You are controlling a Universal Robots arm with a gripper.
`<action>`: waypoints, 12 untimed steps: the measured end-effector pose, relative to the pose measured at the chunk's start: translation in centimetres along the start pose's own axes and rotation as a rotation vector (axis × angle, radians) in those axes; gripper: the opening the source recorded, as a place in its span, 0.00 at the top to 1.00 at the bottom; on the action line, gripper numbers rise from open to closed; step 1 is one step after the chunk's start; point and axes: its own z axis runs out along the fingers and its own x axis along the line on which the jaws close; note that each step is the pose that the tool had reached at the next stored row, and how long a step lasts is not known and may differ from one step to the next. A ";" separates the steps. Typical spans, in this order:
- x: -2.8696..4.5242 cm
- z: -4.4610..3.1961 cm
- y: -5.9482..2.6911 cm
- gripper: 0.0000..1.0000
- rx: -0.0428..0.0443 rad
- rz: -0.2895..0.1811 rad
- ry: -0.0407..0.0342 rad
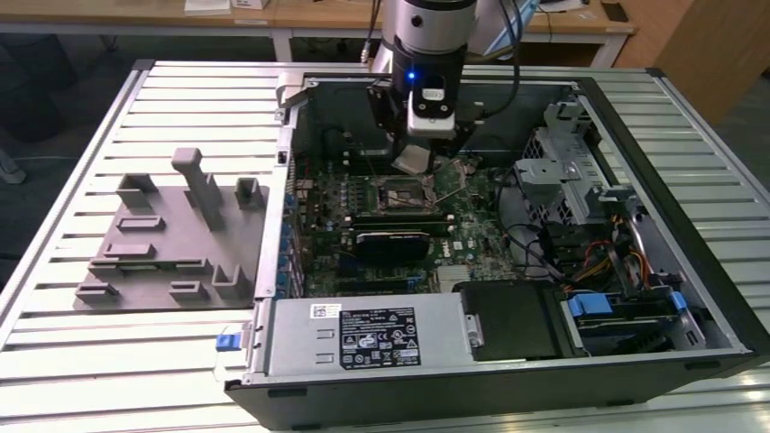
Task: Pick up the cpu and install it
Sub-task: 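Place the cpu into insertion slot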
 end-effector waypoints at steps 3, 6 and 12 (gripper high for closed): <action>0.00 0.03 0.00 0.46 0.0003 0.043 -0.0016; 0.00 0.05 0.00 0.46 0.0005 0.079 -0.0029; 0.00 0.08 0.00 0.46 0.0007 0.141 -0.0050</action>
